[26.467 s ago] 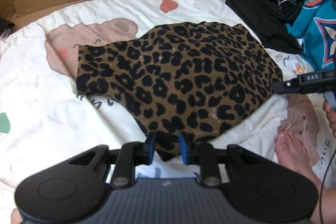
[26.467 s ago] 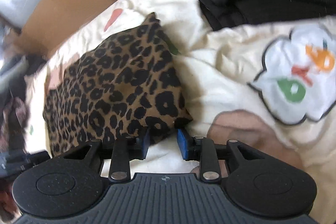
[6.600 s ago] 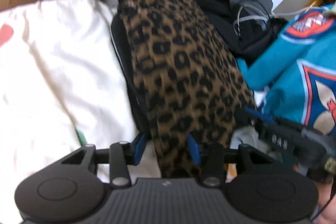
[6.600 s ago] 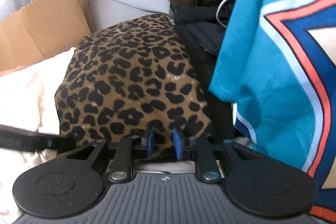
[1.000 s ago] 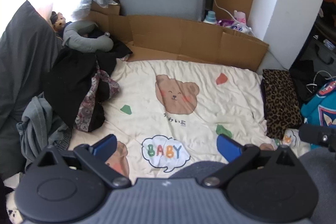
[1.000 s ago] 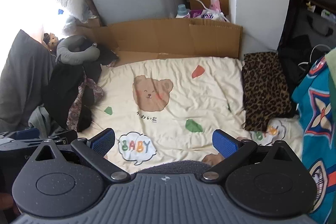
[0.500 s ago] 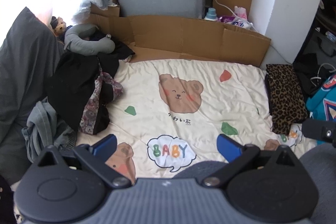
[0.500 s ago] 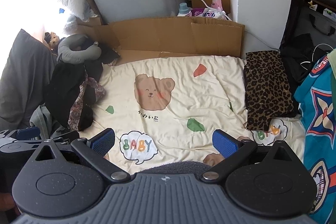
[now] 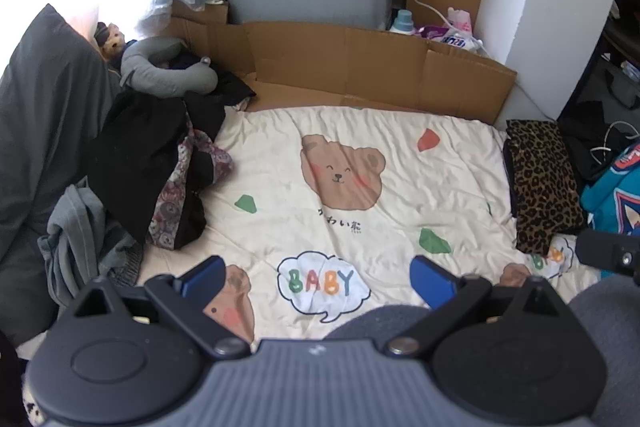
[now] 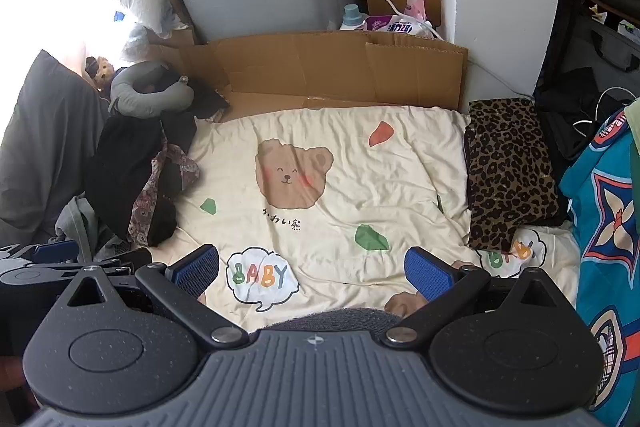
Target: Fold clothes
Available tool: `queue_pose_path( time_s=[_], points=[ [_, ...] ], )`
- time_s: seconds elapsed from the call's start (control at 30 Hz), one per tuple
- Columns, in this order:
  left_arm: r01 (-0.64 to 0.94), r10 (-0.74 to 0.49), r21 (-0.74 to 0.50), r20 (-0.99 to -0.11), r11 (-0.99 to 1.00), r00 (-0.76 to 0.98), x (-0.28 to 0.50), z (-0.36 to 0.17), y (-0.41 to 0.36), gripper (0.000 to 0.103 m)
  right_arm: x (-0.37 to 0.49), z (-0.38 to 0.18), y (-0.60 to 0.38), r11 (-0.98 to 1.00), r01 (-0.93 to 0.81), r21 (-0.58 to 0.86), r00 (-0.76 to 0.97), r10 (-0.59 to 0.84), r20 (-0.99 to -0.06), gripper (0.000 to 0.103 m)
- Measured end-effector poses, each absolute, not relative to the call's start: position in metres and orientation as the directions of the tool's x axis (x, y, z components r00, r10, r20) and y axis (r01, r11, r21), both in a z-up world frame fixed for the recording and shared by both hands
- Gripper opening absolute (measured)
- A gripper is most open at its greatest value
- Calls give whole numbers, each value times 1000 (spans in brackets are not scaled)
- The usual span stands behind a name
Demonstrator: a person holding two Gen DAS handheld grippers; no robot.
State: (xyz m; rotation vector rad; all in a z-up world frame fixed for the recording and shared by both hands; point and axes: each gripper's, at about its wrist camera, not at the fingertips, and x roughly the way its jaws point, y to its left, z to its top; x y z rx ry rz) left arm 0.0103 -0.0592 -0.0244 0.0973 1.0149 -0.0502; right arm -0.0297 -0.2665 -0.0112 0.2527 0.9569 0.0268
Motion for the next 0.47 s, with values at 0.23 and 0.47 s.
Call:
queue_pose_path(
  time_s=[0.23,0.47],
  points=[
    [84,10,64,-851,994,524,10,-25,-60,100,-30,-12,-267,970,90,225,577,134,-806,102],
    [83,12,64,-856,995,516,11,-26,-60,100,-31,-13,-270,971,89,222,577,131,-806,102]
  ],
)
